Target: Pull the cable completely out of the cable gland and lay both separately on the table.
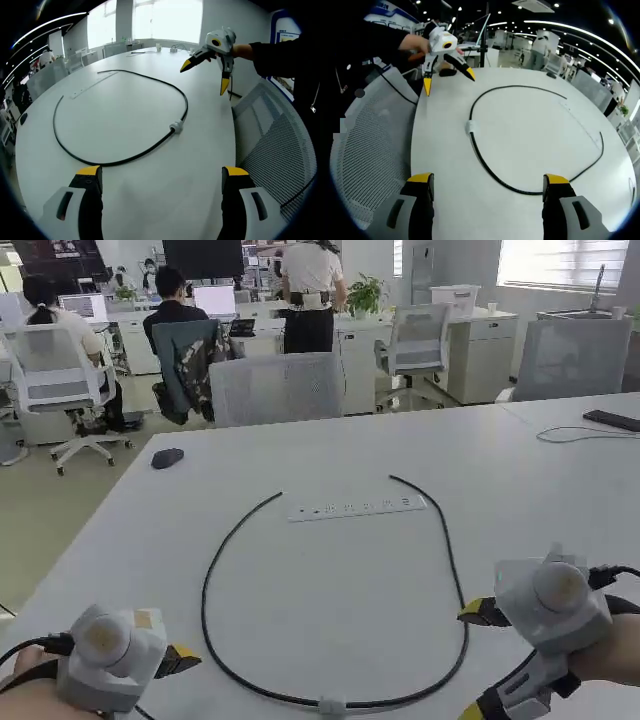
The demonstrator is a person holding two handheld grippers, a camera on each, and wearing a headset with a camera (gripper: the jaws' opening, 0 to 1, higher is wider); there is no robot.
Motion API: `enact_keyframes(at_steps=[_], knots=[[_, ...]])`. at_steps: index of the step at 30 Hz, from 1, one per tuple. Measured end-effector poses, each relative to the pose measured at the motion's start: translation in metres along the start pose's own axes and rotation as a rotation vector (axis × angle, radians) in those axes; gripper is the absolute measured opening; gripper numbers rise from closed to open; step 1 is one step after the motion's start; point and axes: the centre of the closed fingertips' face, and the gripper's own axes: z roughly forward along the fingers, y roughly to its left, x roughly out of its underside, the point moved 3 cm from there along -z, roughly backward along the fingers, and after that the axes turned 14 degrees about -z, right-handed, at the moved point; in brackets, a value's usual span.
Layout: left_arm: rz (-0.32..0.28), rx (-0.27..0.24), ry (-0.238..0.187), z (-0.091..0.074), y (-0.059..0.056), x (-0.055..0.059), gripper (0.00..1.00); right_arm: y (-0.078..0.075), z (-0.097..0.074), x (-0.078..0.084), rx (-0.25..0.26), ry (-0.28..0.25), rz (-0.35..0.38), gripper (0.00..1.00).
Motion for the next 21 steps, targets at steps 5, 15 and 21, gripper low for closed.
enact_keyframes(at_steps=[5, 15, 21], knots=[[-0.004, -0.005, 0.002, -0.005, -0.001, 0.001, 0.99, -0.002, -0.001, 0.0, 0.005, 0.003, -0.035, 0.96], [-0.024, -0.031, -0.008, -0.009, 0.002, 0.003, 0.99, -0.008, 0.0, -0.001, 0.001, 0.002, 0.031, 0.99], [0.006, -0.051, -0.036, -0.007, 0.001, -0.002, 0.99, -0.012, -0.002, -0.004, 0.021, -0.019, 0.053, 0.85]])
